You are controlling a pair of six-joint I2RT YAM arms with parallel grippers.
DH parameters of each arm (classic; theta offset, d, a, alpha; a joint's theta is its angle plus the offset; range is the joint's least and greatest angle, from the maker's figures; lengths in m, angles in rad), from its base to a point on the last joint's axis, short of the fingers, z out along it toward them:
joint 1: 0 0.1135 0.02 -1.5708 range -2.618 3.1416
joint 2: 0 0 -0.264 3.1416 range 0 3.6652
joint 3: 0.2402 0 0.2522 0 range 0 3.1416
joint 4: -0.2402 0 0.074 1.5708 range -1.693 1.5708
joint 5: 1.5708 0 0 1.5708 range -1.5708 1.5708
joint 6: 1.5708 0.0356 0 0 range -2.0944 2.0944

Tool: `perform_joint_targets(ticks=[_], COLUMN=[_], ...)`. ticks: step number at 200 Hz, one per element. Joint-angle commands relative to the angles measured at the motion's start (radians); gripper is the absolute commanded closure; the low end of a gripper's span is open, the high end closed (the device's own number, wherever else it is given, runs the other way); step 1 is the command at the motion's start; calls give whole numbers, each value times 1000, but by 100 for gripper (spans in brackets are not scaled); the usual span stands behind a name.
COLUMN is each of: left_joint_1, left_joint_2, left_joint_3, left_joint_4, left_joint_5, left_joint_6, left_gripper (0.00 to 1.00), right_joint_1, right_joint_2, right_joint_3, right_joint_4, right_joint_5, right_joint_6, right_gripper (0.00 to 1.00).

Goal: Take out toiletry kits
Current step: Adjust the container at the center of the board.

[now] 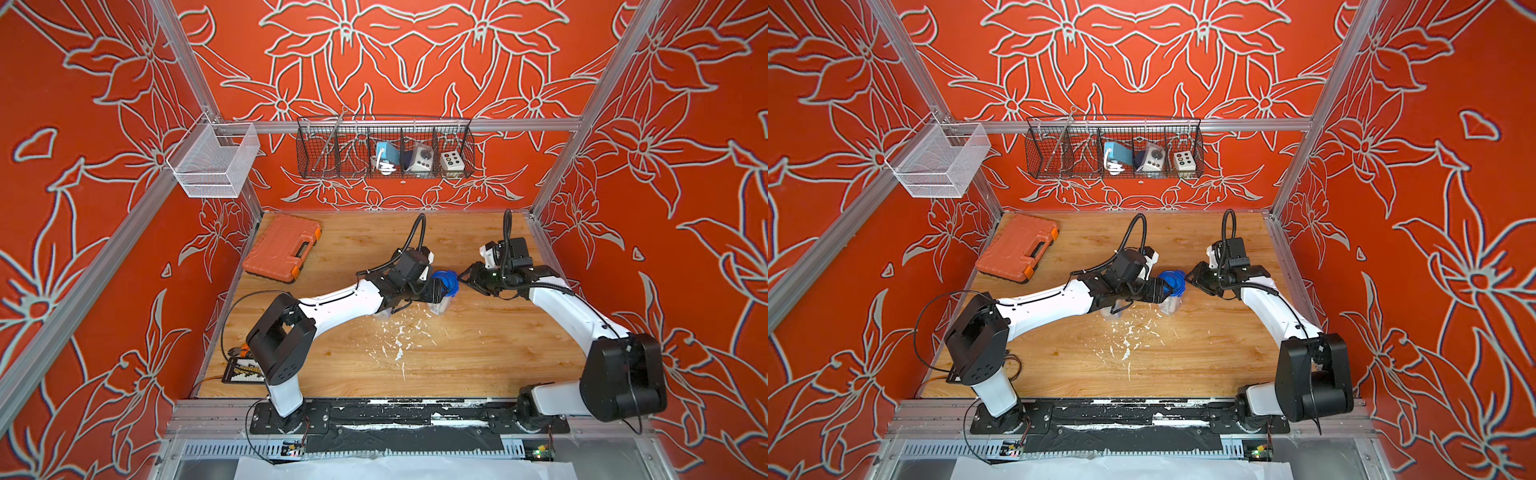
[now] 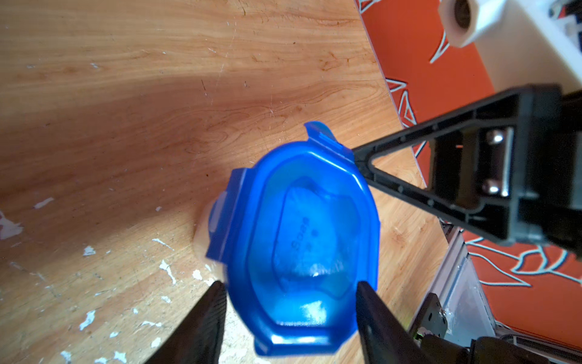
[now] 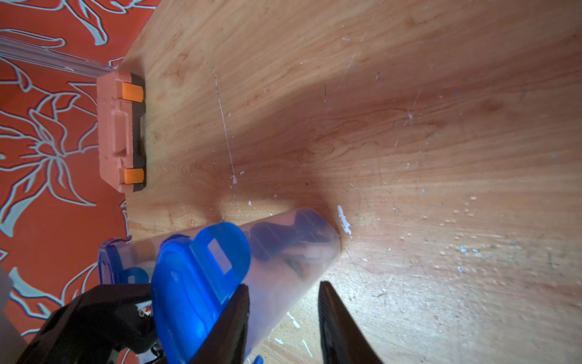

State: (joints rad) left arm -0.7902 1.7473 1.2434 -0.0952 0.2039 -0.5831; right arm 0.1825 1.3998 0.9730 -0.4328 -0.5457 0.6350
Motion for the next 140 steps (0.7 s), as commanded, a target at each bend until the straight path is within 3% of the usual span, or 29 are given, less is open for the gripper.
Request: perform_joint_targets(ticks=[1,40,99,140], left_joint_1=[-3,-3,30,66], left_joint_2=[9,-3,-103,-40], left_joint_3=[-21,-15,-9,77], left_joint_4=[-39,-50,-136,-160], left_joint_5=[55,59,-48,-43], left_joint_6=[-14,-11,37,96], left_gripper=[39,36,29,29], right_joint_1=[6,5,5,9], right_joint_2=[26,22,-26,25], right_joint_3=[53,83,65,87], right_joint_4=[34,-47,-108,-112], right_joint_5=[-37,16,76,60], right_joint_6=[-3,-60,-99,-105], right_gripper=[60,59,59,61])
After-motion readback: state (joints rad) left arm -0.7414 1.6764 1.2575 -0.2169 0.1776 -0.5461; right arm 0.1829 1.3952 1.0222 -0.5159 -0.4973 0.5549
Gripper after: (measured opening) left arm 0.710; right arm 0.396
